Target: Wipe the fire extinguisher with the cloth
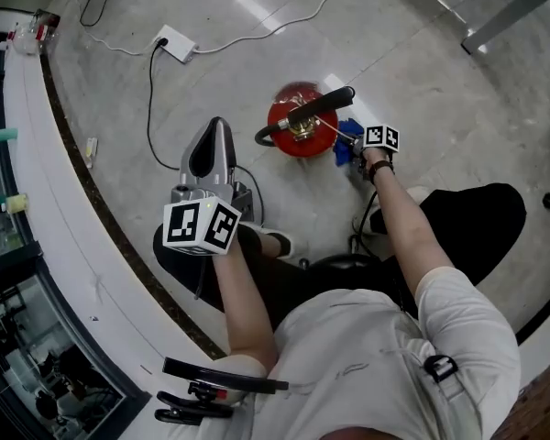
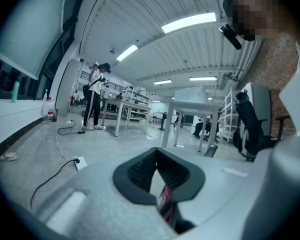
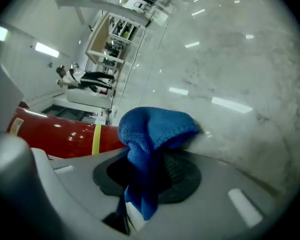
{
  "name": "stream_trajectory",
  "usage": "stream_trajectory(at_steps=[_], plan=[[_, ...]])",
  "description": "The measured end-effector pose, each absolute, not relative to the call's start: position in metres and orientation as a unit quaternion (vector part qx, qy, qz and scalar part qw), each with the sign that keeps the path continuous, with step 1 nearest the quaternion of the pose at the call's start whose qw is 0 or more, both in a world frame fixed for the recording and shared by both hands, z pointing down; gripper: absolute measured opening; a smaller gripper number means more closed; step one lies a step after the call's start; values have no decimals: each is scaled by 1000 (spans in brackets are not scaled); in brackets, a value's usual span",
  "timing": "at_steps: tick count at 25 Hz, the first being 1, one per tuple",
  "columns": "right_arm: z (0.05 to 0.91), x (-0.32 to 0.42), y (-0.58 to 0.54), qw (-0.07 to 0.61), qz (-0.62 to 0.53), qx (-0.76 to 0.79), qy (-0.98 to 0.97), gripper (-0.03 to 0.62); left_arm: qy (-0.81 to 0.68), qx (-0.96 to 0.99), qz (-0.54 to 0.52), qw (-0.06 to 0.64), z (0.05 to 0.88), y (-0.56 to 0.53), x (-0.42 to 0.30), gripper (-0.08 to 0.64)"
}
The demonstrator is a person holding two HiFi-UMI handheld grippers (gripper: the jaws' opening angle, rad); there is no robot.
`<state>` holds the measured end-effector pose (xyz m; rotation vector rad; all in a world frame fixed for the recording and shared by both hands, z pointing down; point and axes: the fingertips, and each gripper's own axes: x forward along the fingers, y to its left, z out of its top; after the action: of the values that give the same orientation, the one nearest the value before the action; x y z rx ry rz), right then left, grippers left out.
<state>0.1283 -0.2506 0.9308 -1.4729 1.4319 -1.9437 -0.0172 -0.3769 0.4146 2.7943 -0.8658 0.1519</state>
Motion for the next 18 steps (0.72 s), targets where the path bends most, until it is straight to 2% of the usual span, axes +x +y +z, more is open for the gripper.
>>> stream_trajectory(at_steps=[3, 4, 7, 9, 14, 16, 18], plan=[[929, 132, -257, 137, -689, -490, 516, 112, -297, 949, 47, 100, 409, -380, -19, -2], [913, 140, -268, 148, -687, -479, 526, 112, -298, 948, 45, 100, 407, -381, -20, -2], [795, 177, -327, 263, -623, -438, 592, 114, -301, 948, 36, 102, 404, -383, -21, -2], [692, 185, -357, 298, -573, -381, 661, 115, -302, 947, 35, 103, 404, -384, -22, -2], [488, 148, -365, 297, -463, -142, 823, 115, -304, 946, 33, 105, 406, -383, -23, -2], [465, 120, -359, 261, -460, -75, 845, 114, -305, 946, 30, 107, 405, -383, -23, -2], [477, 100, -358, 217, -485, -58, 845, 121, -305, 946, 28, 110, 406, -382, -23, -2]])
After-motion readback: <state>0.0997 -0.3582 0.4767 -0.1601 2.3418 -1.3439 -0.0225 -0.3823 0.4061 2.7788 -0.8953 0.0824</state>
